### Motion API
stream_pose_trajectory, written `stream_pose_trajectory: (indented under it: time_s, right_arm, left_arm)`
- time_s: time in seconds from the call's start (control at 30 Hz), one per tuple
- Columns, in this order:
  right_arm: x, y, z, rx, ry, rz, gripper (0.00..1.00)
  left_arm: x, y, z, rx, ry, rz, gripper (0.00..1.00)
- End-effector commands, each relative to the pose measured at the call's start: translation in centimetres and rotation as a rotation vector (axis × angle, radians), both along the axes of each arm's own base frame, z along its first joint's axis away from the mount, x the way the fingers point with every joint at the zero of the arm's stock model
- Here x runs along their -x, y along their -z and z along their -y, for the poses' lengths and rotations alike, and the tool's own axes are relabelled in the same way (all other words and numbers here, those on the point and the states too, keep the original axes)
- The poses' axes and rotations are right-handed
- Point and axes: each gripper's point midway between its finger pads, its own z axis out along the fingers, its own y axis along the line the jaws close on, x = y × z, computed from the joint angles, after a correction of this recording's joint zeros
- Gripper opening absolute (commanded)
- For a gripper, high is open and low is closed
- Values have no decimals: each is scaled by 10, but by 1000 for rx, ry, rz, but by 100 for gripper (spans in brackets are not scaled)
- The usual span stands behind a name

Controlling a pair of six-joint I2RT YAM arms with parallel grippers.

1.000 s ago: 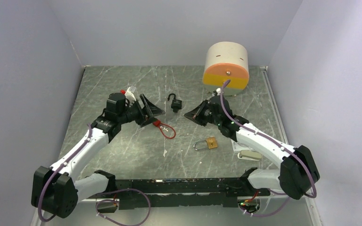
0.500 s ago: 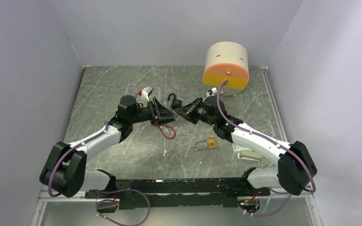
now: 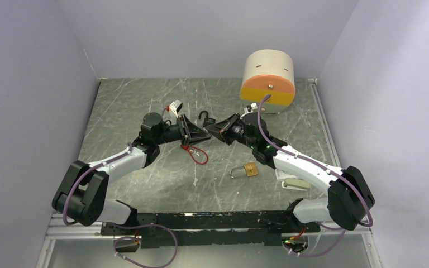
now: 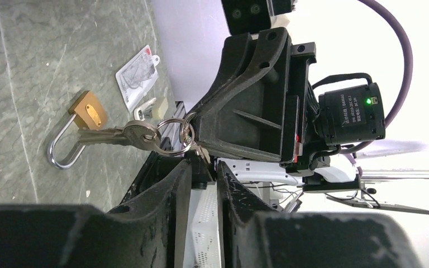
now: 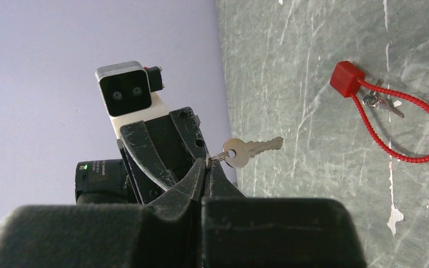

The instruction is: Unlock with the key

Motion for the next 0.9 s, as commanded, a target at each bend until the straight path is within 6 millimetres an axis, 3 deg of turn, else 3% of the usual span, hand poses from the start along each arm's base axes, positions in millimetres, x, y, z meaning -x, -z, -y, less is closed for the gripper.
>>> stream_pose_trajectory:
  time_s: [0.0,0.2,0.33,0.47,0.5,0.6,0.67,0.87]
  right_arm:
    - [0,-34,-8,-86,-25,65,0]
    - [5,-26,-4,-75,-31,68,0]
    - [7,-23,-2,-48,-38,87,0]
    - [9,-22,2,-30,-40,121,0]
    - [10,-23,3,-24,-38,135,4]
    - [11,-32,13,13,-19,190,52]
    - [14,-42,18,56,-44,277,64]
    - [41,-101,10,104,-255,604,69]
  left_arm:
    - [-3,-24,4,48,12,85,26]
    - [-4,-19,-1,-22,-24,100,20]
    - [-2,-19,-2,-38,-20,114,3]
    - [6,-15,-5,-87,7,134,3]
    - [8,-14,-6,-108,19,145,3]
    - [18,-15,-10,-181,79,222,2]
    - [32,-15,-14,-237,166,256,3]
    - [70,-11,-40,-440,343,311,3]
